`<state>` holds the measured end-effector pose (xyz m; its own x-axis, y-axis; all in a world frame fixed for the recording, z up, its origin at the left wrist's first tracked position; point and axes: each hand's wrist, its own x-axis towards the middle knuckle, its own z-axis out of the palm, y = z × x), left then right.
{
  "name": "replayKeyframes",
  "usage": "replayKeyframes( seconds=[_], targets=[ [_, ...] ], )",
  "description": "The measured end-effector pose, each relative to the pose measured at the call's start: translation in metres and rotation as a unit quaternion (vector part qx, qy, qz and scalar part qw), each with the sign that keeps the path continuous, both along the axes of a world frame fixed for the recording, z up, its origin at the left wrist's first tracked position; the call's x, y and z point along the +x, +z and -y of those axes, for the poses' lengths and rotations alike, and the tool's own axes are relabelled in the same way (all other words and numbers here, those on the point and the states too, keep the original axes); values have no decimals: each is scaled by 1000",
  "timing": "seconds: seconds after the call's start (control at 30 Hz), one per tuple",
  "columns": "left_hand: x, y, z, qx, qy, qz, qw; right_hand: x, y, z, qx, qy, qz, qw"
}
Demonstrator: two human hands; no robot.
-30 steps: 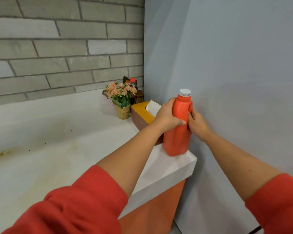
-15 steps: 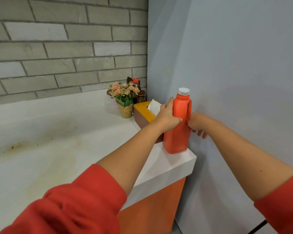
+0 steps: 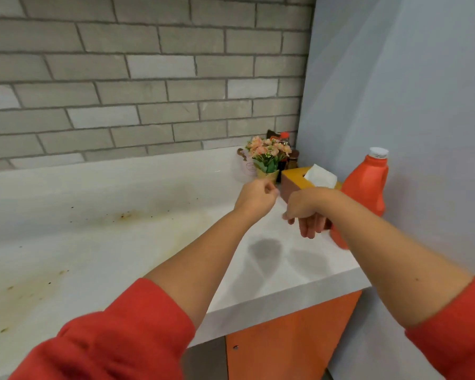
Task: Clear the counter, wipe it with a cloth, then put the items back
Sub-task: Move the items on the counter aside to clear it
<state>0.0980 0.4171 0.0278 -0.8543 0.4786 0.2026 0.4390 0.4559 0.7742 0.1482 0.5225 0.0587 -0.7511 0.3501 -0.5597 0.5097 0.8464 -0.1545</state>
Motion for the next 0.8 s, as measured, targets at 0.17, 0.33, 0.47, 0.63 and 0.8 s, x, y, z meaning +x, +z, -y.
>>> replayKeyframes(
  seconds=[0.17, 0.33, 0.47, 0.63, 0.8],
  targets=[
    [-19, -1, 102, 3, 69, 0, 998, -28, 0, 98, -41, 79, -45, 995],
    [-33, -3, 208, -3, 150, -14, 989, -51, -3, 192, -86, 133, -109, 981],
    [-42, -7, 289, -22, 205, -21, 978, -66, -7, 265, -110, 173, -148, 968],
    [-52, -16, 380, -46, 262, -30, 964, -84, -16, 348, -131, 209, -173, 954],
    [-69, -26, 445, -73, 298, -15, 952, -108, -29, 411, -140, 246, -177, 943]
  ],
)
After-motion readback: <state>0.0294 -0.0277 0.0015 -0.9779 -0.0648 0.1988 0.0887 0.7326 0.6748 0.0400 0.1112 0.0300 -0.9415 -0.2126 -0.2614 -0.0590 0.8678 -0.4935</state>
